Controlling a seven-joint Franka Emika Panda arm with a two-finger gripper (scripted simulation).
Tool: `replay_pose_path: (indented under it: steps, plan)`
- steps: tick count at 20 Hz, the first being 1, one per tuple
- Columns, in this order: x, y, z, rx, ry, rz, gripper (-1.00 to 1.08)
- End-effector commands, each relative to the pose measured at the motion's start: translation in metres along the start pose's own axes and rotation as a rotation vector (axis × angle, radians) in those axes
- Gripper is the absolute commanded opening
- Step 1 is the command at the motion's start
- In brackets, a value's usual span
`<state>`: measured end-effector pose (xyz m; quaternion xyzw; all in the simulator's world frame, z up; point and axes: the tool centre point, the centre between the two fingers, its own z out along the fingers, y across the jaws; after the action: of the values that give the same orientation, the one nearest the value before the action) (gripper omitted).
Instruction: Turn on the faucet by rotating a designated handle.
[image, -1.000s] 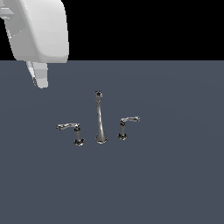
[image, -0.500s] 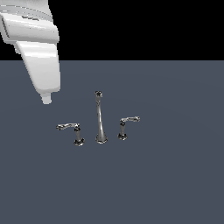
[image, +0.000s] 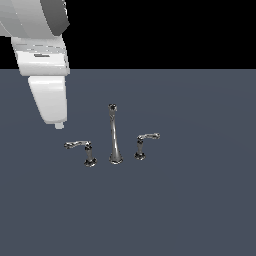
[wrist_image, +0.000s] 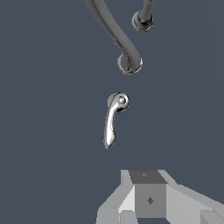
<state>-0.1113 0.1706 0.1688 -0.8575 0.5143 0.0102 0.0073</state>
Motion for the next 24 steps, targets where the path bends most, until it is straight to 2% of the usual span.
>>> replay_pose_path:
  steps: [1,15,24]
  plan:
    - [0.002,-0.008,0.009,0.001,0.003,0.033,-1.00]
    - [0.023,-0.048,0.063,0.001,0.021,0.224,-1.00]
    - [0.034,-0.063,0.082,0.001,0.026,0.296,-1.00]
